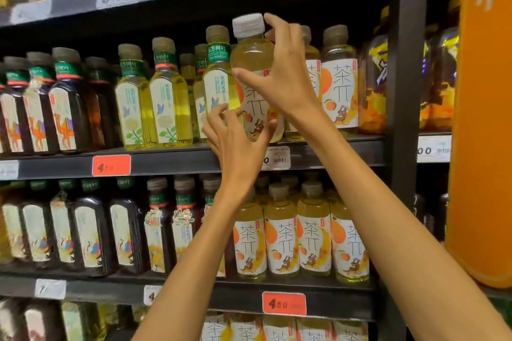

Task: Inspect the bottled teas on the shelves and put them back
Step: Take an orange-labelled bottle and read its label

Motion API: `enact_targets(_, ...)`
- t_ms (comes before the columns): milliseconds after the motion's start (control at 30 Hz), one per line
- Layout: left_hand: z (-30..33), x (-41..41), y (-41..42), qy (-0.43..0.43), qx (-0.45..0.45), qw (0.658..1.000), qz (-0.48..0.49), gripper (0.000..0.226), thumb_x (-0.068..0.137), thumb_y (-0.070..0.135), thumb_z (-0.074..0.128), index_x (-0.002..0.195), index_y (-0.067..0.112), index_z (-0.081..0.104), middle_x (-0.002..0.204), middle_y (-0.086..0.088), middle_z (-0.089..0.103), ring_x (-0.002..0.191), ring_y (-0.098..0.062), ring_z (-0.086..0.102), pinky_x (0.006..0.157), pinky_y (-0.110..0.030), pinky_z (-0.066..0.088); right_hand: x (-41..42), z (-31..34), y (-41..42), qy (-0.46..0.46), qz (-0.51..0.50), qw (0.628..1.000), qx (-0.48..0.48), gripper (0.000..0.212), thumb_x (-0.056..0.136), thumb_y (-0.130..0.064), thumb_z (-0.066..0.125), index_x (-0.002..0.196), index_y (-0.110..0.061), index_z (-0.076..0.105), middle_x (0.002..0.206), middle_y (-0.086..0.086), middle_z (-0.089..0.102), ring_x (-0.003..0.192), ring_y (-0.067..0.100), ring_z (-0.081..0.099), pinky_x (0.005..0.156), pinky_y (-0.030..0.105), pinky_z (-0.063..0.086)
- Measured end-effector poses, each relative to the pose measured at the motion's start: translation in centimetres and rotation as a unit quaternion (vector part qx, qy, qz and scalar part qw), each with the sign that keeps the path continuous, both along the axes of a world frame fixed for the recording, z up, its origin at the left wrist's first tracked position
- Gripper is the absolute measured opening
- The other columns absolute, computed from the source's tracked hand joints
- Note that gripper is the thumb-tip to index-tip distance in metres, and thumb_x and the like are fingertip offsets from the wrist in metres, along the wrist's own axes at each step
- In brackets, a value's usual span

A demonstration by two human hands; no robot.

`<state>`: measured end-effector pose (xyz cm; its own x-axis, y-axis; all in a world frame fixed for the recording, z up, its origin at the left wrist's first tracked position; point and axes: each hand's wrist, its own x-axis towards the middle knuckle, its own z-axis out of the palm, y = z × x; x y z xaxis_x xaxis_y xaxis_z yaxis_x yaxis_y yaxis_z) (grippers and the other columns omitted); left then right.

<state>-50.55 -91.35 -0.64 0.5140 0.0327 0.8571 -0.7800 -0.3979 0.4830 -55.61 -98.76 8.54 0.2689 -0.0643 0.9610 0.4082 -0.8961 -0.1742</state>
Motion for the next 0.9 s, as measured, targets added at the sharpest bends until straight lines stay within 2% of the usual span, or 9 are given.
enact_targets(67, 0.0, -0.5, 0.2, 0.0, -0.008, 0.999, -0.041, 0.064, 0.081, 0.049, 0.067, 0.123, 0.006, 0.045, 0.13, -0.01, 0.041, 0.123, -0.024, 0.031, 0.105, -0.04, 0.033, -0.9, -0.6, 0.1, 0.047, 0.132, 0.989, 0.047, 0.078, 0.078, -0.024, 0.078, 0.14, -0.007, 0.034, 0.136, 0.011, 0.037, 0.126, 0.016, 0.039, 0.101, 0.018, 0.036)
enact_targets(133, -0.1, -1.0, 0.5, 0.002, -0.014, 0.997, -0.076, 0.063, 0.081, 0.046, 0.068, 0.122, 0.006, 0.042, 0.123, -0.009, 0.045, 0.118, -0.022, 0.038, 0.099, -0.042, 0.041, -1.7, -1.0, 0.0, 0.076, 0.198, 0.976, 0.052, 0.07, 0.079, -0.018, 0.078, 0.135, -0.005, 0.039, 0.128, 0.005, 0.048, 0.117, 0.011, 0.048, 0.097, 0.02, 0.043)
enact_targets(233, -0.2, -1.3, 1.1, 0.006, -0.019, 0.989, -0.145, 0.061, 0.082, 0.04, 0.071, 0.125, 0.01, 0.038, 0.121, -0.006, 0.048, 0.111, -0.018, 0.049, 0.088, -0.034, 0.05, -2.8, -1.6, 0.2, 0.037, 0.216, 0.974, 0.051, 0.06, 0.079, -0.013, 0.078, 0.128, -0.001, 0.044, 0.113, -0.004, 0.053, 0.103, 0.001, 0.053, 0.088, 0.016, 0.046)
enact_targets(367, -0.2, -2.2, 2.2, 0.007, -0.028, 0.969, -0.246, 0.068, 0.079, 0.034, 0.075, 0.131, 0.017, 0.035, 0.123, -0.001, 0.052, 0.109, -0.007, 0.055, 0.076, -0.01, 0.05, -4.8, -2.3, 0.1, 0.013, 0.272, 0.956, 0.112, 0.053, 0.08, -0.014, 0.076, 0.124, -0.004, 0.048, 0.108, -0.001, 0.06, 0.103, 0.013, 0.062, 0.088, 0.031, 0.054)
enact_targets(467, -0.6, -4.1, 3.3, 0.037, -0.01, 0.948, -0.316, 0.07, 0.071, 0.034, 0.08, 0.128, 0.023, 0.041, 0.117, 0.009, 0.057, 0.105, 0.001, 0.057, 0.076, -0.01, 0.05, -6.5, -3.1, -0.1, 0.04, 0.329, 0.931, 0.15, 0.044, 0.082, -0.017, 0.074, 0.12, -0.012, 0.053, 0.107, 0.002, 0.065, 0.101, 0.014, 0.066, 0.083, 0.03, 0.055)
enact_targets(600, -3.1, -7.5, 4.6, 0.083, -0.001, 0.926, -0.368, 0.053, 0.07, 0.029, 0.079, 0.114, 0.033, 0.05, 0.098, 0.025, 0.068, 0.096, 0.01, 0.062, 0.071, -0.002, 0.046, -7.9, -4.9, 0.2, 0.113, 0.382, 0.9, 0.175, 0.034, 0.083, -0.023, 0.068, 0.115, -0.023, 0.056, 0.105, -0.001, 0.068, 0.101, 0.017, 0.066, 0.086, 0.032, 0.054)
enact_targets(700, -5.6, -9.7, 5.7, 0.165, -0.016, 0.881, -0.444, 0.042, 0.064, 0.035, 0.077, 0.104, 0.033, 0.063, 0.093, 0.022, 0.072, 0.088, 0.005, 0.067, 0.068, -0.005, 0.048, -8.4, -6.7, 0.3, 0.175, 0.451, 0.85, 0.206, 0.029, 0.087, -0.025, 0.06, 0.115, -0.02, 0.058, 0.103, -0.002, 0.07, 0.099, 0.016, 0.067, 0.084, 0.03, 0.054)
enact_targets(800, -8.6, -11.1, 7.1, 0.279, -0.027, 0.806, -0.521, 0.036, 0.057, 0.042, 0.071, 0.093, 0.048, 0.071, 0.089, 0.022, 0.073, 0.086, 0.003, 0.069, 0.07, -0.011, 0.053, -8.2, -9.2, 0.5, 0.252, 0.5, 0.786, 0.261, 0.039, 0.081, -0.037, 0.065, 0.112, -0.015, 0.062, 0.098, -0.001, 0.072, 0.093, 0.016, 0.068, 0.081, 0.031, 0.056)
enact_targets(900, -12.0, -11.5, 8.4, 0.397, -0.064, 0.735, -0.545, 0.085, 0.045, 0.043, 0.085, 0.124, 0.029, 0.056, 0.109, 0.006, 0.073, 0.102, -0.012, 0.068, 0.084, -0.029, 0.056, -7.4, -11.7, 0.8, 0.305, 0.548, 0.707, 0.326, 0.05, 0.076, -0.045, 0.068, 0.113, -0.012, 0.062, 0.097, 0.005, 0.073, 0.089, 0.021, 0.07, 0.08, 0.034, 0.057)
